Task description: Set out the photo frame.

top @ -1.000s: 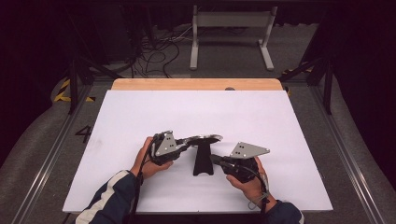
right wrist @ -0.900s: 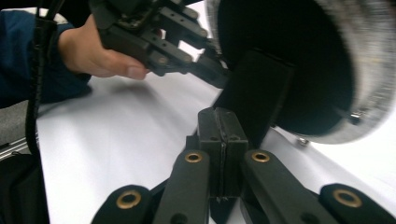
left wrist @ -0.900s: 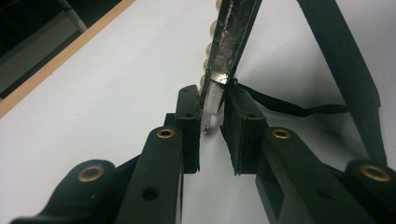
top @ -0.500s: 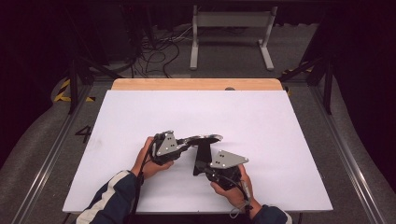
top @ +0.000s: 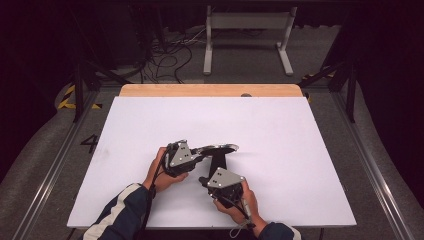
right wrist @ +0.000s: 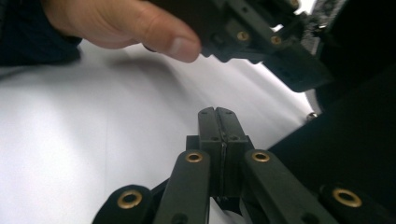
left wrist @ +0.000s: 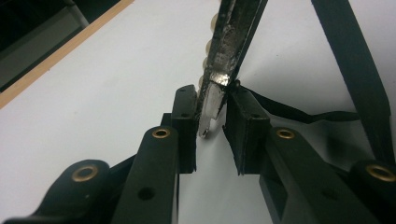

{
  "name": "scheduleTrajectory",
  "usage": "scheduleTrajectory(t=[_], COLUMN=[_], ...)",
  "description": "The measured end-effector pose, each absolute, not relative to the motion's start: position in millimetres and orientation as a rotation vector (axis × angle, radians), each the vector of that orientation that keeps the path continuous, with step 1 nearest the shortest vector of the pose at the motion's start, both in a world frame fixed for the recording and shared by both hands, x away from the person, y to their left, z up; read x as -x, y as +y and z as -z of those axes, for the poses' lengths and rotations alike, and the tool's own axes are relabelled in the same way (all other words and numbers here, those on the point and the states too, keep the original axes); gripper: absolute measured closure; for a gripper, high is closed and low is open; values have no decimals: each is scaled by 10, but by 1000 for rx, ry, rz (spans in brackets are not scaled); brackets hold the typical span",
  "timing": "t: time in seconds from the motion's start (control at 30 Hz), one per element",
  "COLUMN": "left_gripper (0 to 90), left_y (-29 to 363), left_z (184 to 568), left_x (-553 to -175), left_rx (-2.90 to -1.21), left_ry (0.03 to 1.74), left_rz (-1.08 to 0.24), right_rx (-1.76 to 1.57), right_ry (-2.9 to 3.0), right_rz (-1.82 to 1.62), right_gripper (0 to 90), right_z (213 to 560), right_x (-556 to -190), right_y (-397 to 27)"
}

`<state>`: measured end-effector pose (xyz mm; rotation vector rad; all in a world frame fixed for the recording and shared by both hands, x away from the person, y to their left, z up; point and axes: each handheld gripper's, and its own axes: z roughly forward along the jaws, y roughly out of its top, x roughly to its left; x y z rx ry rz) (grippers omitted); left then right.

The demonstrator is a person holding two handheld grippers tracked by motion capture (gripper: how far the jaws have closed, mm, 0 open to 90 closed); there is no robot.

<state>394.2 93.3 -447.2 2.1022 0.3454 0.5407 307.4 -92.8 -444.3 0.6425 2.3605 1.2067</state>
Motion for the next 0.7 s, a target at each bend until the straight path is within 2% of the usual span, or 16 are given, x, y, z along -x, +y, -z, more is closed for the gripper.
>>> scheduleTrajectory(t=[0.23, 0.7], left_gripper=[706, 735], left_y=[873, 871], left_z=[4517, 4510], left_x=[-3962, -3949], left_rx=[-2114, -2135], left_ry=[366, 358], left_rz=[-541, -570], right_rx=[-646, -706], right_ry=[2376, 2400], right_rz=[-1145, -1112], right_gripper=[900, 900], right_z=[4506, 4502], right_x=[-3077, -3134], right_y=[-873, -933])
